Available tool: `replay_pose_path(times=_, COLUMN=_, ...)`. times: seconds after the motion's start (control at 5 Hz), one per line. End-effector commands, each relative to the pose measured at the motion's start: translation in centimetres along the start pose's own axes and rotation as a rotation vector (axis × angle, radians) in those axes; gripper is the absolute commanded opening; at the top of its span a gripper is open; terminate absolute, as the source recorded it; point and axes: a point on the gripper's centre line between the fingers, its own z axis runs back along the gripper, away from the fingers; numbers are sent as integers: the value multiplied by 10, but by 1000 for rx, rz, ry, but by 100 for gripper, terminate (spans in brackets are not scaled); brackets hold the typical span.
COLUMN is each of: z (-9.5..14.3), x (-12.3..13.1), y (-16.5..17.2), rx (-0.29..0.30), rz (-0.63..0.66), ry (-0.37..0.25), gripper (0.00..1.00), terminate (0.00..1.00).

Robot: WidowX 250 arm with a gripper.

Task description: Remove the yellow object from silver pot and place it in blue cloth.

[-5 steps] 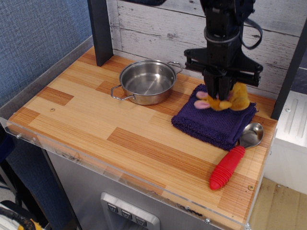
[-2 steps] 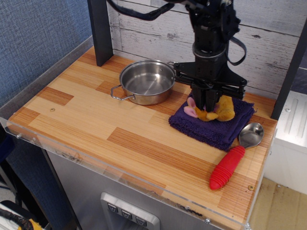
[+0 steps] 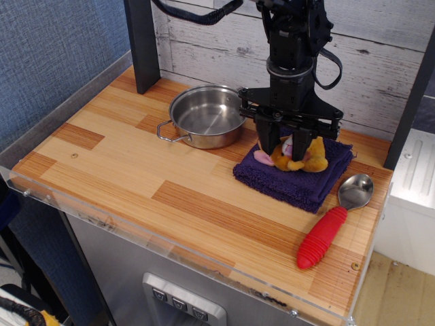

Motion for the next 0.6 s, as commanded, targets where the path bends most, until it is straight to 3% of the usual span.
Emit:
replay_pose_path(times=0.0, z=26, x=2, y=5, rx=-5, rz=13, ry=-57, gripper=100, terminate=0)
replay_pose_path(times=0.4, z=44, x=5, y=3, rx=-28, rz=3, ry=-103, gripper=100, terminate=0)
